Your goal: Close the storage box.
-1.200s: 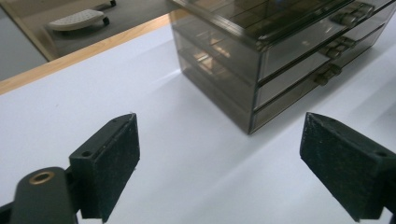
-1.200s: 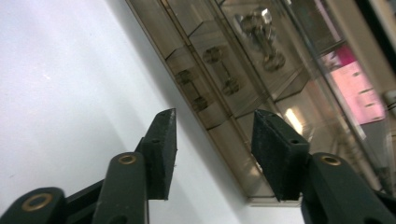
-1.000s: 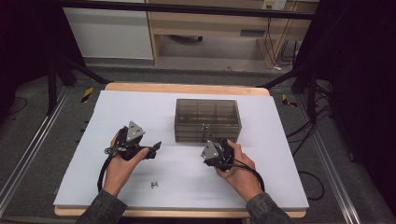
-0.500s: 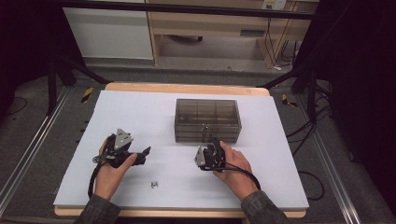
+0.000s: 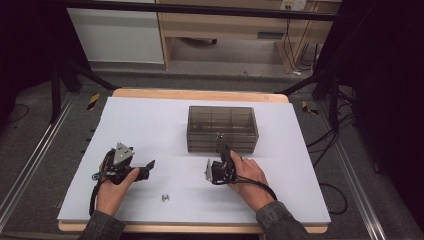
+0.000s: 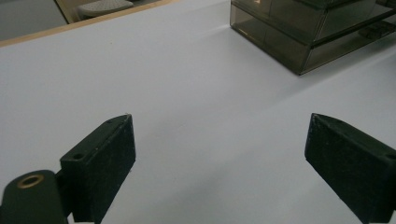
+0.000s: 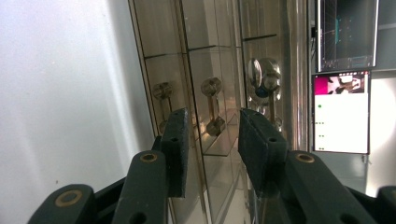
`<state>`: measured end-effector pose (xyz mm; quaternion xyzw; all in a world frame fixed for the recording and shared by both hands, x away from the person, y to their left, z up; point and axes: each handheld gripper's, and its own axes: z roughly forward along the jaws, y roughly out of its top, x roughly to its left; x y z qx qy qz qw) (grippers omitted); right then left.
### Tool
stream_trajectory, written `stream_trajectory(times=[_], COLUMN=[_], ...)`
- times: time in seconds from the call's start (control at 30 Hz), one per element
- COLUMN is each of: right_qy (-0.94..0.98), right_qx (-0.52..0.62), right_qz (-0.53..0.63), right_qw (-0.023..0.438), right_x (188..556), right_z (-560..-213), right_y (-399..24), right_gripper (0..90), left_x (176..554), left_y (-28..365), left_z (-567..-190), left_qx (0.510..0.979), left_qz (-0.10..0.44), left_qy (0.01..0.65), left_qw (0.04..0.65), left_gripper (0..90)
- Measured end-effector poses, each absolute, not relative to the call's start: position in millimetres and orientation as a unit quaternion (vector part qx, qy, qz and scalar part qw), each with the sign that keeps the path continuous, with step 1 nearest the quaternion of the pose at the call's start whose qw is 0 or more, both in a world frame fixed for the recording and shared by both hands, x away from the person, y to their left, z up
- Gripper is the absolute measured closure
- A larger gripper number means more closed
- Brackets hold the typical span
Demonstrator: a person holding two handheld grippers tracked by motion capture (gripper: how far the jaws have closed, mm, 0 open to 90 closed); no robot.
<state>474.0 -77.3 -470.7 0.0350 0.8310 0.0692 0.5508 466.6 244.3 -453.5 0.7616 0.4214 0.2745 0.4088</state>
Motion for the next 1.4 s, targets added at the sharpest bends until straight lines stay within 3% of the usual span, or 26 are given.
stream_trajectory(times=[1.4], right_qy=[0.81], right_qx=[-0.007], right_qz=[0.032], right_qw=[0.586], right_x=[489.1], right_z=[-487.0], right_y=[-63.1], right_gripper=[74.9], left_x=[464.6], left_y=[245.0], left_z=[-457.1], left_qx=[0.772], left_qz=[0.267], left_qy=[0.417], left_qw=[0.399], left_gripper=[10.3])
